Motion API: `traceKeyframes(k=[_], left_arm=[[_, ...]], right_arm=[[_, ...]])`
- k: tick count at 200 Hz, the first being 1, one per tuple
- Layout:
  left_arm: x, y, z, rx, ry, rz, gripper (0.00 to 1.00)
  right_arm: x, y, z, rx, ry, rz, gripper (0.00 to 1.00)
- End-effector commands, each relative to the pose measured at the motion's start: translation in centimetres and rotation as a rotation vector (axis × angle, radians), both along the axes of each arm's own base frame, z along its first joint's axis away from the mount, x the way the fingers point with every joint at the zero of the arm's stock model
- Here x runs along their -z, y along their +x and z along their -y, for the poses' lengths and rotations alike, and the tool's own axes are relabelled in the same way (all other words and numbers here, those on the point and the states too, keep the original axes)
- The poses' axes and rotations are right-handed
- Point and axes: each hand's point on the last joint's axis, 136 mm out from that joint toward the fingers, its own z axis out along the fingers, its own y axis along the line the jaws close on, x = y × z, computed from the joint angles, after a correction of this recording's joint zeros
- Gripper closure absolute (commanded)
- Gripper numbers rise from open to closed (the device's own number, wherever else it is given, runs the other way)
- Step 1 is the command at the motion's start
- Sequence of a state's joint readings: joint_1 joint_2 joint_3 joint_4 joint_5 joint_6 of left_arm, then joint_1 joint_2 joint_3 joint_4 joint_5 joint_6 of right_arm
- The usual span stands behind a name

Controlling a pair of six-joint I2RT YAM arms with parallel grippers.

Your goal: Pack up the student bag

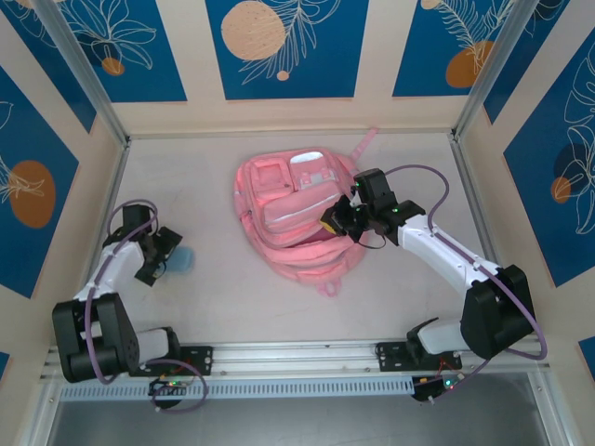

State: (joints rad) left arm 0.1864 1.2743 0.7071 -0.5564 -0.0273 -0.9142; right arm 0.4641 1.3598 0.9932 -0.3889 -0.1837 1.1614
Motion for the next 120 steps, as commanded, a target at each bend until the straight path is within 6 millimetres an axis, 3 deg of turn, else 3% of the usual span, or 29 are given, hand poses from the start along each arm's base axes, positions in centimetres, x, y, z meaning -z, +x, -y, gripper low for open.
traceKeyframes(k=[1,51,71,100,120], left_arm=[[0.4,1.2,0.1,-0.056,-0.030,0.019,0.00],[1.8,1.8,1.0,0.018,-0.032,-0.046,0.04],[2.1,1.6,1.5,0.061,-0.036,-0.053,0.11],[1.8,1.7,2.3,0.145,-0.036,-0.037,0.31],[0.7,1.9,3.4,0.216,-0.040,-0.007,0.35]], right_arm=[[-1.7,0.1,-1.4,-0.061,0.040,0.049,1.00],[-1.7,0.1,-1.4,-0.061,0.040,0.049,1.00],[-1.7,0.0,-1.4,-0.058,0.040,0.047,1.00],[-1.8,0.0,-1.4,-0.060,0.041,0.050,1.00],[-1.6,-0.1,-1.4,-0.062,0.036,0.048,1.00]])
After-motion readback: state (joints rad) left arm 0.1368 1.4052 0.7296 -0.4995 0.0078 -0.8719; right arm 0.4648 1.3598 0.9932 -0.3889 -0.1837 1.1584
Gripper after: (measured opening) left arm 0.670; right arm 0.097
